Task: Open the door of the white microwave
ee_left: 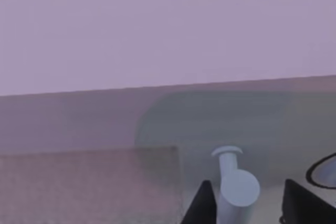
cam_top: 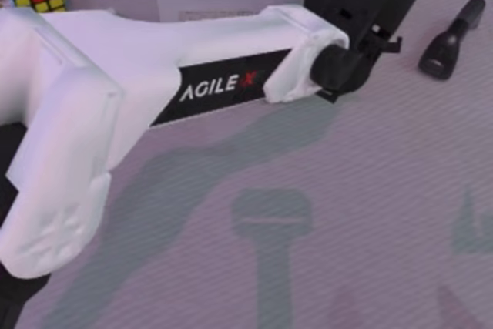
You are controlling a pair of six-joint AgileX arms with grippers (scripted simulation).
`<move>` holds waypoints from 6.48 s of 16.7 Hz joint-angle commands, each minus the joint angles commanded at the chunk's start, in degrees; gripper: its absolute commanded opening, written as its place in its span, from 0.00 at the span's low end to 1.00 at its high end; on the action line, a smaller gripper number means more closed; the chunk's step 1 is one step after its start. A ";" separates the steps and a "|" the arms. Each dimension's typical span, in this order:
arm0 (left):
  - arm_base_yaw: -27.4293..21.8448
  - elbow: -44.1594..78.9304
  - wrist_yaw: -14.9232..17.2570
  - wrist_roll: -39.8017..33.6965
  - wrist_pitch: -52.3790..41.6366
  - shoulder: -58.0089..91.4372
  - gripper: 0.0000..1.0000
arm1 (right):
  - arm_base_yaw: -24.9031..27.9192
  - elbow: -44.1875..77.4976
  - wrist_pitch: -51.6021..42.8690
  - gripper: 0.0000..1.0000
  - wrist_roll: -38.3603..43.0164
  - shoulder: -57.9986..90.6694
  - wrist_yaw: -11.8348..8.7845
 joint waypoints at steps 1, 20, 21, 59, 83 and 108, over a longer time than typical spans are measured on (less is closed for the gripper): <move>0.28 3.06 1.06 -0.94 -3.87 1.15 0.00 | 0.00 0.00 0.00 1.00 0.00 0.00 0.00; 4.93 39.71 16.35 -12.48 -52.82 11.63 0.00 | 0.00 0.00 0.00 1.00 0.00 0.00 0.00; 4.93 39.71 16.35 -12.48 -52.82 11.63 0.00 | 0.00 0.00 0.00 1.00 0.00 0.00 0.00; 4.98 23.10 18.42 -7.35 -43.72 2.46 0.00 | 0.00 0.00 0.00 1.00 0.00 0.00 0.00; 5.16 14.74 20.04 -3.67 -39.40 -2.17 0.00 | 0.00 0.00 0.00 1.00 0.00 0.00 0.00; 5.27 11.49 20.85 -1.95 -37.41 -4.36 0.00 | 0.00 0.00 0.00 1.00 0.00 0.00 0.00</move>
